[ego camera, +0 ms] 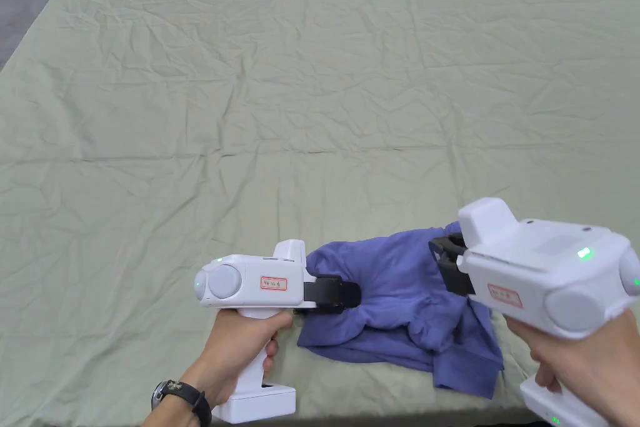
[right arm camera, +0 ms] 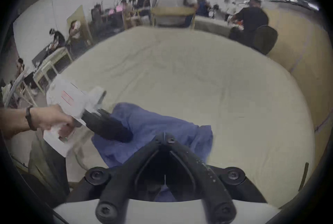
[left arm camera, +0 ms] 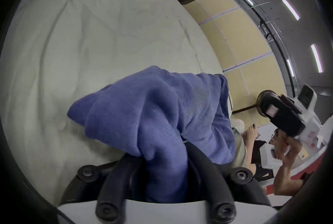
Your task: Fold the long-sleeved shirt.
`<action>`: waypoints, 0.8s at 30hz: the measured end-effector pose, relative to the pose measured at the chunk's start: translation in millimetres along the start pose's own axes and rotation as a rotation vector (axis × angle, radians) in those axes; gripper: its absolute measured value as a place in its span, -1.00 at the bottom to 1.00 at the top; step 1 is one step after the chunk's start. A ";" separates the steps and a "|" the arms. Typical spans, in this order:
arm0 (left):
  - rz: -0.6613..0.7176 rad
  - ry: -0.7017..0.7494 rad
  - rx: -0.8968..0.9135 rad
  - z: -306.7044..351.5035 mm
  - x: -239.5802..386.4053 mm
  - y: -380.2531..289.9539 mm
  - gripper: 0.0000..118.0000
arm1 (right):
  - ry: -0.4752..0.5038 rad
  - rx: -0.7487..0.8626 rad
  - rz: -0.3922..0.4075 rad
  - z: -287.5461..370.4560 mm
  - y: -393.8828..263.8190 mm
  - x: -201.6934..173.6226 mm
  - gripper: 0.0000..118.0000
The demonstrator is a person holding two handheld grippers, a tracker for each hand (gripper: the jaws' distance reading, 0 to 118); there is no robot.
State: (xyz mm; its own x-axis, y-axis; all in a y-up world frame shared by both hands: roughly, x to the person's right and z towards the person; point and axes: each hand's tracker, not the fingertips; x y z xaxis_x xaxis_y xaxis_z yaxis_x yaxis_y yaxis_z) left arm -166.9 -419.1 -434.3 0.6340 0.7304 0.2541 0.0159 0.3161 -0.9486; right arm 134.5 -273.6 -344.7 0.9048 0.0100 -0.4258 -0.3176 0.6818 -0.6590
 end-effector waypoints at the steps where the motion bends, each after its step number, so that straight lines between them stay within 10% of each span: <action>1: -0.001 0.006 0.001 -0.1 1.4 -0.4 -0.74 | -0.012 0.036 -0.013 6.4 -9.6 -3.2 -0.97; 17: -0.248 0.198 0.009 41.7 20.8 7.0 -0.77 | -0.001 0.015 -0.043 7.4 -12.0 -34.1 -0.97; 24: -0.110 0.335 0.065 136.0 -55.2 18.8 -0.77 | 0.106 0.016 0.055 -24.7 32.3 -85.6 -0.97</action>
State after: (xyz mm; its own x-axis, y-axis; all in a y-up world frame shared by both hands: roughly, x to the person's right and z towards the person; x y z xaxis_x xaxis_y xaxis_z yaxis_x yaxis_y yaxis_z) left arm -306.7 -371.1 -440.5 0.8499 0.4540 0.2675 0.0556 0.4275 -0.9023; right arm 39.8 -270.5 -344.8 0.8508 -0.0291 -0.5247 -0.3606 0.6939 -0.6233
